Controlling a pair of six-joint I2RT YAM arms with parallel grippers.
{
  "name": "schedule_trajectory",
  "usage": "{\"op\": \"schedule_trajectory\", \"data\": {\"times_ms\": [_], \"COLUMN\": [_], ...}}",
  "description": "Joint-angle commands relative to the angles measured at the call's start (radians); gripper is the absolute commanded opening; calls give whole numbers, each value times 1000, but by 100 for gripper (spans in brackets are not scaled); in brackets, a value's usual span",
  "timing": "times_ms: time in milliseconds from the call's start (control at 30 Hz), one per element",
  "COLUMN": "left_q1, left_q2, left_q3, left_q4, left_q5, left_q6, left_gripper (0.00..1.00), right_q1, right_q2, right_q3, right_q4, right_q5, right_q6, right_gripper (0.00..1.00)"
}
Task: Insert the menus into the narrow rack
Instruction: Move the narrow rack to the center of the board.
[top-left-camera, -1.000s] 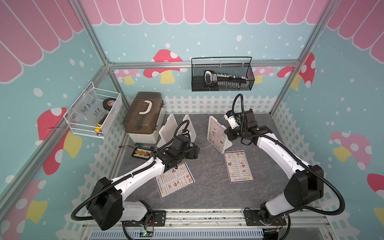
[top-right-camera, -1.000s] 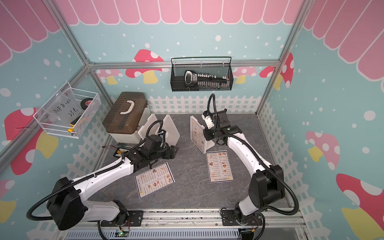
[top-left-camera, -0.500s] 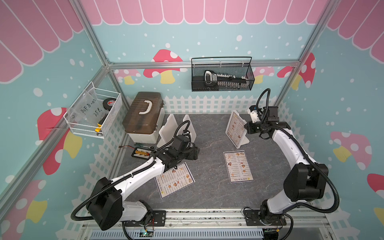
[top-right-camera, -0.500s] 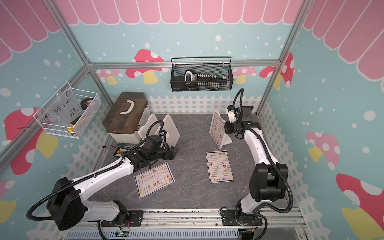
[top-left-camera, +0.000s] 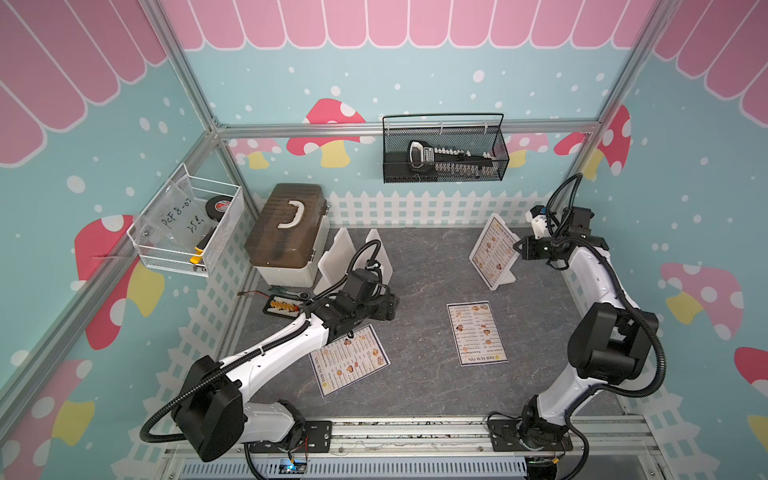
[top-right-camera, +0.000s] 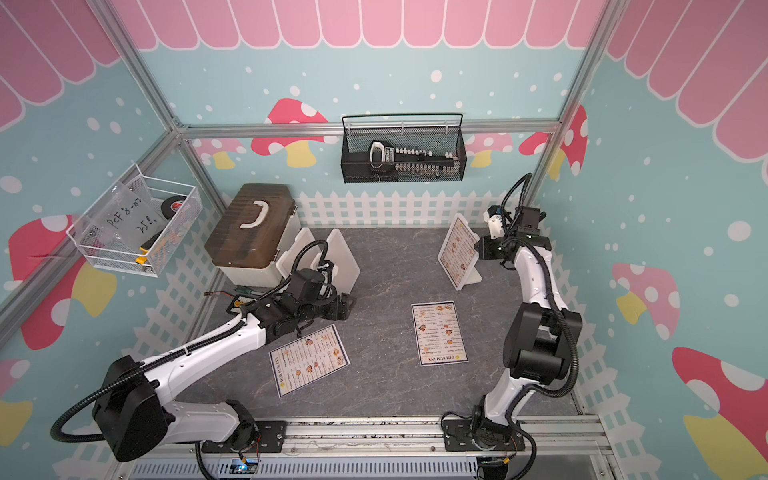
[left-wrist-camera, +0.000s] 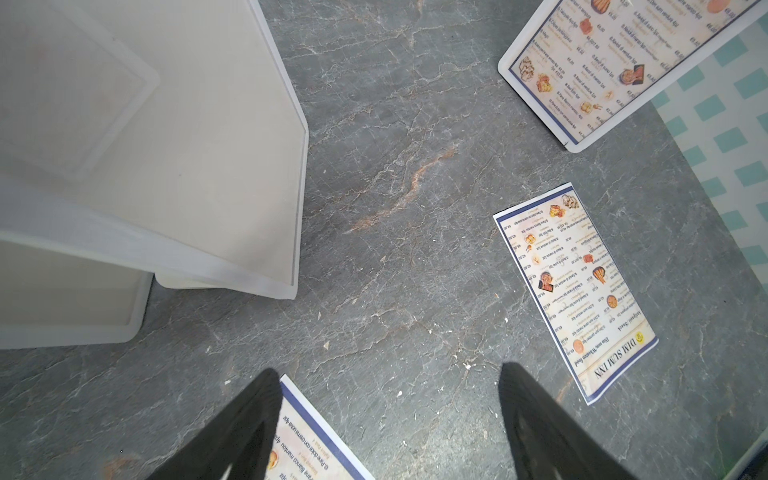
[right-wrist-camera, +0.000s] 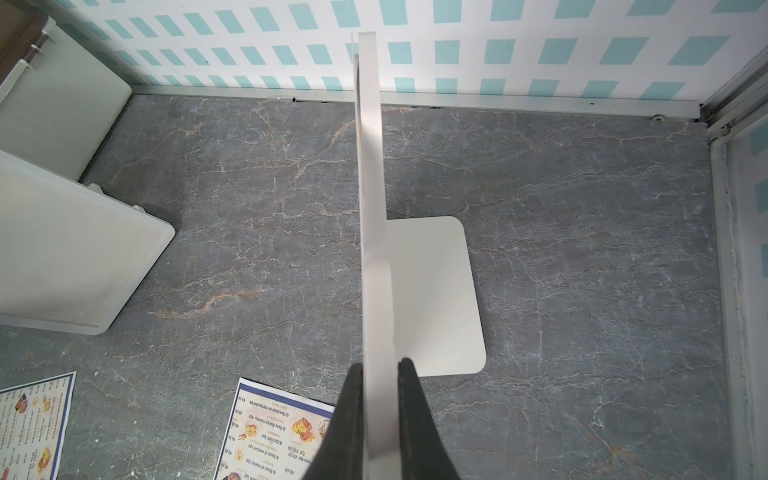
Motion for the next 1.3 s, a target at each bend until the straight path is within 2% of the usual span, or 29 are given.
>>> {"op": "schedule_trajectory", "data": {"times_ms": [0,167,333,400,567,733,867,967,1067,1267], "left_q1": [6,7,27,53,150,236,295,329,347,355], "left_q2": [-15,-14,-66,-98,-158,-120,-41,11,64,157], "left_q3": [30,32,27,27,47,101,174,226,284,374], "left_q4": [-16,-13,-35,-55,-113,-133,-155,-155,-169,-225], "left_q5": [2,-3,-50,-60,-62,10,59,133,190,207], "left_q6": [17,13,16,17,14,47,86,101,114,135], "left_gripper": [82,82,82,82,81,81,76,70,64,56], "right_q1": [-5,-5,-5,-1,27,133,270,343,370,413], "right_q2": [21,22,-37,-96,-263,-365,-408,-424,-450,-490], "right_q3": [29,30,2,-35,-153,-187,-214,-249,-321,-377], "right_q4": [-26,-23,20,59,170,179,185,209,297,292], "right_q5": [-15,-7,43,103,210,242,217,148,38,39], "right_q6": [-46,-29,23,58,160,182,206,260,364,374], "right_gripper": [19,32,56,61,59,58,58,58,56,55]}}
